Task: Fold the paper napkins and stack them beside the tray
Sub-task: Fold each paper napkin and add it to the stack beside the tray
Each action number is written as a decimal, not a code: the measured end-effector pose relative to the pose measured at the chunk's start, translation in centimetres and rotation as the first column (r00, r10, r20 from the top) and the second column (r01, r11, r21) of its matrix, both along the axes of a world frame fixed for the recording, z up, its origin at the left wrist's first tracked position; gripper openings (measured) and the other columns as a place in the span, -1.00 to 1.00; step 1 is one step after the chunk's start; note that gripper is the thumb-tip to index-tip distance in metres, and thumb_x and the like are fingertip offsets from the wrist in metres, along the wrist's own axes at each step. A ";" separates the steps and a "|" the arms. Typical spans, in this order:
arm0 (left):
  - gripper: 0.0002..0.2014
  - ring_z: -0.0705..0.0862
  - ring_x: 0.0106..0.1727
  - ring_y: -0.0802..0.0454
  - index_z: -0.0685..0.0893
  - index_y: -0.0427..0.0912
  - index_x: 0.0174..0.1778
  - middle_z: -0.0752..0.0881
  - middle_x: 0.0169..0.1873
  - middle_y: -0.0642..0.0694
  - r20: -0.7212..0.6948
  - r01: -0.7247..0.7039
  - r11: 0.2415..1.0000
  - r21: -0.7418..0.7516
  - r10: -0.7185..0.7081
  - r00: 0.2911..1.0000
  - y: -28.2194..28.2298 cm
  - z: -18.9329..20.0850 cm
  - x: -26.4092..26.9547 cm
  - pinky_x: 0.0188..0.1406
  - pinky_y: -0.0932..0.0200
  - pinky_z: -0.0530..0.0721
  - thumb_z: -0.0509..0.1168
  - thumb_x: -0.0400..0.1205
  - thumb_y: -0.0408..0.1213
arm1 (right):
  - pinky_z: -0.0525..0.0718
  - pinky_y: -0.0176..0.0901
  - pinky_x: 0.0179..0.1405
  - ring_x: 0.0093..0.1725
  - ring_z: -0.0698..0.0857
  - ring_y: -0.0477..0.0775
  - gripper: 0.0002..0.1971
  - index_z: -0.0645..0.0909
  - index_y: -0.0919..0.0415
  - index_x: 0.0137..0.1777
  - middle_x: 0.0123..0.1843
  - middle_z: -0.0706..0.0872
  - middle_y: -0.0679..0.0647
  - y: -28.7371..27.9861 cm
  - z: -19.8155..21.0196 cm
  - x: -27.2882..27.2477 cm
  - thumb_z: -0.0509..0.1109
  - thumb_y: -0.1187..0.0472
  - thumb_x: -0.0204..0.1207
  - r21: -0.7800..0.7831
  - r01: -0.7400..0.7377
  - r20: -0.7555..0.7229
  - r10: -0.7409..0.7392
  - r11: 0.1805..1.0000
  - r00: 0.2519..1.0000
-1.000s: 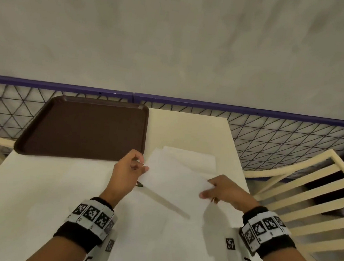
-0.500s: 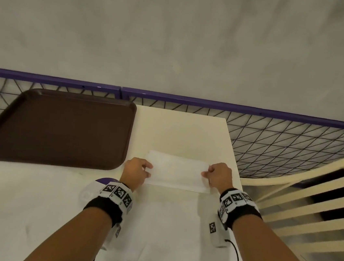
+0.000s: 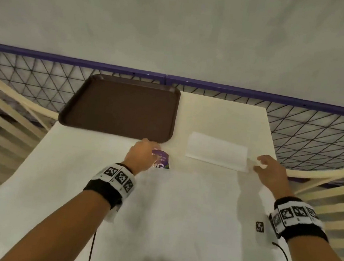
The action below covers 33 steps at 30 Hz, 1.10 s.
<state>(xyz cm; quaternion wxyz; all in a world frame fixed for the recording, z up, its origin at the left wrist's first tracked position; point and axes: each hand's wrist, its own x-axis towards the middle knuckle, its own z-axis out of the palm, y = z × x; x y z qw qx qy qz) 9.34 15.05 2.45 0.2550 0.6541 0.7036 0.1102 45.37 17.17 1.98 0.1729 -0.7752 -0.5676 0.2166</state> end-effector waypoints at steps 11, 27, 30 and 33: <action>-0.67 0.66 -0.22 0.35 0.67 0.21 -0.12 0.69 -0.13 0.04 0.227 -0.025 0.999 0.022 0.019 0.974 -20.0 0.1 -16.4 -0.22 0.63 0.49 0.51 0.44 -0.38 | 0.47 -0.39 -0.11 0.03 0.63 0.02 -0.84 0.66 0.09 0.00 0.02 0.68 0.02 -18.3 3.7 -10.4 0.40 0.34 0.50 0.140 -0.005 -0.329 0.051 0.990 0.943; -0.25 0.41 0.30 -0.07 0.36 -0.04 0.41 0.54 0.28 -0.02 -0.341 0.402 0.891 -0.210 -0.452 0.824 -21.9 -3.2 -12.4 0.26 0.06 0.29 0.50 0.35 0.06 | 0.45 -0.57 -0.13 0.01 0.62 -0.07 -0.70 0.55 -0.22 -0.08 0.00 0.68 -0.18 -25.7 0.1 -25.8 0.45 0.28 0.46 -0.056 -0.441 -0.321 0.402 0.896 0.858; -0.41 0.45 0.27 -0.06 0.46 -0.02 0.38 0.58 0.23 -0.01 -0.370 0.462 0.874 -0.154 -0.484 0.793 -22.7 -3.0 -12.5 0.23 0.06 0.28 0.41 0.45 0.04 | 0.31 -0.45 0.27 0.35 0.39 -0.12 -0.50 0.43 -0.07 0.39 0.35 0.50 -0.15 -25.9 0.3 -27.3 0.45 0.14 0.46 -0.084 -0.517 -0.145 0.503 0.852 0.852; -0.67 0.53 0.20 0.01 0.60 0.07 0.21 0.64 0.13 0.07 -0.247 0.485 0.871 -0.079 -0.488 0.837 -23.9 -2.3 -12.7 0.18 0.13 0.31 0.33 0.53 -0.02 | 0.09 -0.12 0.52 0.56 0.11 -0.08 -0.20 0.18 -0.07 0.57 0.55 0.25 -0.17 -25.4 -0.2 -28.7 0.49 -0.05 0.36 -0.176 -0.672 0.045 0.688 0.719 0.724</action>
